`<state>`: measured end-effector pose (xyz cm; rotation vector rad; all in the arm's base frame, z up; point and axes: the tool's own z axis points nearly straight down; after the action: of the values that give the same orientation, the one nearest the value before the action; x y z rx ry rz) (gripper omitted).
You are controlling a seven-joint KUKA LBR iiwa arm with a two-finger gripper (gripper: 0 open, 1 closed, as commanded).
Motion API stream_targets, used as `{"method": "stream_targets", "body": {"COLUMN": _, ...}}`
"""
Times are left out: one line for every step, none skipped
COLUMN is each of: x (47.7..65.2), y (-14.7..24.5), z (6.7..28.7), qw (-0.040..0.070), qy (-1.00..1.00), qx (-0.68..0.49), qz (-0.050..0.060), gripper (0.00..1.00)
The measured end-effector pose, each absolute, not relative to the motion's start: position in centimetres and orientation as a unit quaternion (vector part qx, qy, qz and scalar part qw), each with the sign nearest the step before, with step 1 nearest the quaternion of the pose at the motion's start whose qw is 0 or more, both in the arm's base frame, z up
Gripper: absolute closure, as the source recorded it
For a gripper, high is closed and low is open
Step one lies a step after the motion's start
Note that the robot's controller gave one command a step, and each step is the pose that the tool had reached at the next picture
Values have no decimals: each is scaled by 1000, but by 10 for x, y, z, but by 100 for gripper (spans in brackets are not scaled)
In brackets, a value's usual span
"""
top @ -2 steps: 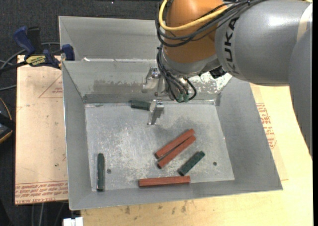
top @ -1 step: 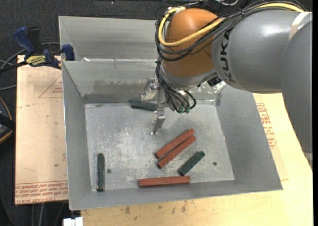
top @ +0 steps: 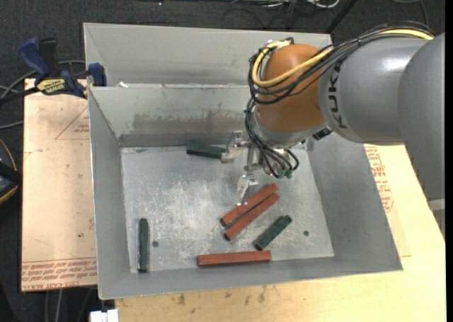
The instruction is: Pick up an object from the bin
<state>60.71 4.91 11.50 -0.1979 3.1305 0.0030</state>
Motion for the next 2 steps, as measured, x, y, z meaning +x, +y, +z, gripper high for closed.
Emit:
{"method": "stream_targets", "body": {"x": 575, "y": 47, "z": 96, "qw": 1, "qy": 997, "qx": -72, "qz": -2, "gripper": 0}}
{"method": "stream_targets", "body": {"x": 565, "y": 38, "z": 80, "qw": 11, "qy": 992, "qx": -125, "qz": 5, "gripper": 100}}
